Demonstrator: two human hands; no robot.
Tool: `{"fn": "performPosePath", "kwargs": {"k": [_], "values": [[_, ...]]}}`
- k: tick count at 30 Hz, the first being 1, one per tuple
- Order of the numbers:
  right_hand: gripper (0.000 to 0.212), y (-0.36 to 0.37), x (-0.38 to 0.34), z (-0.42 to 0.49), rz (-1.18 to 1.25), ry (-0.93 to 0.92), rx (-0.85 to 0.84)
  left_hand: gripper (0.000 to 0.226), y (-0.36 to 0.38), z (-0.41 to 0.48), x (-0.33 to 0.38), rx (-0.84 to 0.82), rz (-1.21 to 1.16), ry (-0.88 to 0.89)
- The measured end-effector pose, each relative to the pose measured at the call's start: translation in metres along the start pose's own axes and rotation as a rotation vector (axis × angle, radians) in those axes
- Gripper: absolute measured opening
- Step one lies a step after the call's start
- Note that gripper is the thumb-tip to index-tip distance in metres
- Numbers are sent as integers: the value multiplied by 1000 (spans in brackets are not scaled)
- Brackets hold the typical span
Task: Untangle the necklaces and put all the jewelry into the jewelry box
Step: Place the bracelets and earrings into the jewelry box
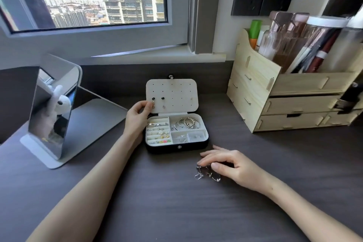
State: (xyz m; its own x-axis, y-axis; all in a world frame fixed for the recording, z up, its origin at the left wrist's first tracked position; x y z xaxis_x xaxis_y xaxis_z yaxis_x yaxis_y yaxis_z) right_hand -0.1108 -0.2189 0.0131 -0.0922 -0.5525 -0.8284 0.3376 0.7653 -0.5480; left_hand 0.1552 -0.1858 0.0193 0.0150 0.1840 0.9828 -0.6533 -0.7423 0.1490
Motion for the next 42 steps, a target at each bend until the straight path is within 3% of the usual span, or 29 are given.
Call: {"fn": "performPosePath", "kwargs": {"k": [5, 10, 19, 28, 34, 37, 42], "values": [[24, 3, -10, -21, 69, -23, -64, 11, -24, -29, 6, -16, 18, -25], [27, -1, -16, -28, 182, 6, 9, 11, -42, -55, 12, 1, 16, -37], [29, 22, -25, -27, -4, -10, -41, 10, -69, -80, 17, 54, 11, -56], [16, -8, -30, -26, 2, 44, 162, 9, -67, -123, 21, 40, 61, -53], [12, -8, -85, 4, -105, -73, 372, 9, -64, -139, 19, 27, 74, -61], [5, 15, -112, 29, -246, -148, 406, 9, -60, -141, 22, 17, 66, -53], [17, 53, -125, 69, -405, -178, 368, 11, -56, -143, 30, -39, 116, -15]]}}
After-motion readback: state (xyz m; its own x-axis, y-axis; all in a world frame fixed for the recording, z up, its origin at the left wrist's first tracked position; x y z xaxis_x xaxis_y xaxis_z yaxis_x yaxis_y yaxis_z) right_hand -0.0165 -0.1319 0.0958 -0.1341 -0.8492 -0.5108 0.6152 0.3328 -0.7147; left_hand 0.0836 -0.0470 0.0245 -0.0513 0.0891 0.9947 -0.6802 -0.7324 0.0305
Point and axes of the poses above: each hand's wrist, its own z-axis towards the middle knuckle, its own y-axis out of the palm, x = y × z, the point moved 10 cm from there along z, towards the middle knuckle, and after that the axes turned 1 degree about -y, right-handed, at the moved point
